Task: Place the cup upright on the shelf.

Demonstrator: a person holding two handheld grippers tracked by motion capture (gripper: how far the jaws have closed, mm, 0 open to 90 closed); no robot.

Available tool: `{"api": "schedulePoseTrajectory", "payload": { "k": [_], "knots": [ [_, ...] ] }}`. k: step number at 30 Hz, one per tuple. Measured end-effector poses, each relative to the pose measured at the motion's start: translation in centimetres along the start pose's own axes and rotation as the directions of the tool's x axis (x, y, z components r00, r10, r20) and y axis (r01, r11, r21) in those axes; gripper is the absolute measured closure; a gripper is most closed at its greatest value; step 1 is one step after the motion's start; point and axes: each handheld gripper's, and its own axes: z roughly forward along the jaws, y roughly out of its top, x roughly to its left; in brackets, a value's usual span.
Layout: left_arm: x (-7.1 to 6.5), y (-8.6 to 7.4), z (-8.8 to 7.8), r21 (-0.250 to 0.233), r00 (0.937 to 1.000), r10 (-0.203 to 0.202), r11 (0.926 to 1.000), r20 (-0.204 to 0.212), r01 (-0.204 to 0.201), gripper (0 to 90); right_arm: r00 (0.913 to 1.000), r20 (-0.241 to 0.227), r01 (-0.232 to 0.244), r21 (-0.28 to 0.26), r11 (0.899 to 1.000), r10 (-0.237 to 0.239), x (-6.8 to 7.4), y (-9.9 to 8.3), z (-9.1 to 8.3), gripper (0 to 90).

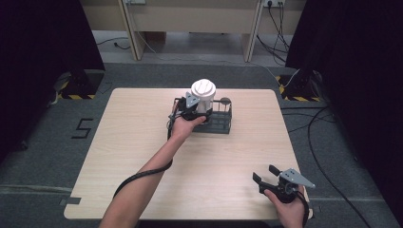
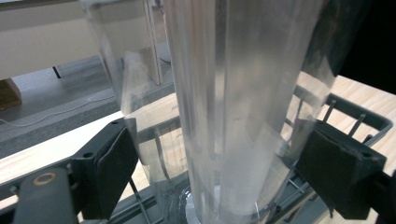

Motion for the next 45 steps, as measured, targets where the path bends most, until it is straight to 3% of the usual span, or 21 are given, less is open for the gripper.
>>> {"api": "schedulePoseTrajectory", "payload": {
  "k": [6,13,23,45],
  "knots": [
    [-0.1,0.6,-0.9,-0.006,1.0,-0.004,1.0,0.002,0.004,14.6,1.0,0.001,0.0,0.0,1.0,0.0,0.0,0.0,0.0,21.0],
    [-0.1,0.5,-2.2,-0.016,0.9998,0.021,0.9996,0.002,-0.021,14.4,1.0,0.0,-0.001,0.002,1.0,0.001,0.1,0.0,0.0,21.0],
    [0.3,0.3,-3.8,-0.019,0.9999,0.017,0.9997,-0.002,-0.017,14.4,1.0,-0.001,-0.002,0.003,1.0,0.002,0.1,0.0,0.0,21.0],
    [1.5,-1.0,-7.8,-0.009,0.9998,0.008,0.9999,0.017,-0.008,14.5,1.0,0.001,-0.006,0.003,1.0,0.006,0.1,0.0,0.1,21.1]
  ]
}}
